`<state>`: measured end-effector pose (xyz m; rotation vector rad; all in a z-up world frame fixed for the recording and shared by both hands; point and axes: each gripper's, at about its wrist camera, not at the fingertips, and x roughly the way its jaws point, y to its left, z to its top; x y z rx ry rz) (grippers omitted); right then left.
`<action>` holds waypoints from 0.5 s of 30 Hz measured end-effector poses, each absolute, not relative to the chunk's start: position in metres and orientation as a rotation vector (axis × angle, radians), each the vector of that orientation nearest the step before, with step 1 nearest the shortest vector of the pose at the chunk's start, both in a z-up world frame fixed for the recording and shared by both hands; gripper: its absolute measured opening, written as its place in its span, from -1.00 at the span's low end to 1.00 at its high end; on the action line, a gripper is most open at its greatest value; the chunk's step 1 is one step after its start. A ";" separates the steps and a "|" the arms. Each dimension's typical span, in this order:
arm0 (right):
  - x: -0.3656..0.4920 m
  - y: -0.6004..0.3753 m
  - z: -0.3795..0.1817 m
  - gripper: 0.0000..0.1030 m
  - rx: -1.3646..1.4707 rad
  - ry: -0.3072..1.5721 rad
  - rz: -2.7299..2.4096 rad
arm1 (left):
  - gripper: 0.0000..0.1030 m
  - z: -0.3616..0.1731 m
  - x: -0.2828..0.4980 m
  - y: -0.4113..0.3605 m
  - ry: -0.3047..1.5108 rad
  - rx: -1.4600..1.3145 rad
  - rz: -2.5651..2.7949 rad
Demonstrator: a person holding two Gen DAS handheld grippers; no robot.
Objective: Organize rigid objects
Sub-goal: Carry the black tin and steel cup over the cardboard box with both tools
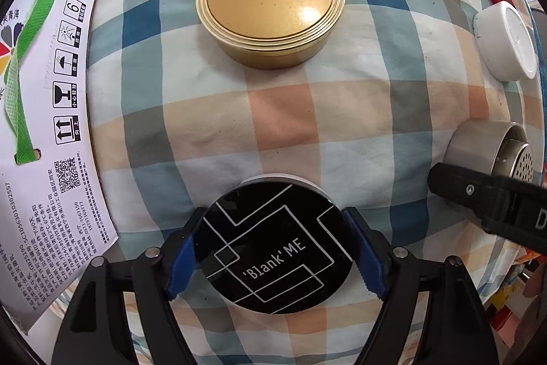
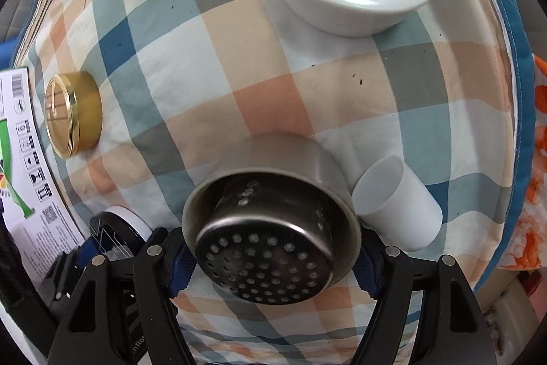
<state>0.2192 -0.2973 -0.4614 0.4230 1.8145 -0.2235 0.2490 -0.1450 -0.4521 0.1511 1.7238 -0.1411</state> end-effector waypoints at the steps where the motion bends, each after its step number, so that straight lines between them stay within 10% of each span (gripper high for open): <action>1: 0.221 -0.300 -0.462 0.52 0.427 1.813 -0.231 | 0.49 -0.453 0.249 -0.145 1.724 0.149 -0.138; 15: 0.203 -0.285 -0.433 0.42 0.243 1.733 -0.157 | 0.43 -0.425 0.225 -0.135 1.650 0.188 -0.147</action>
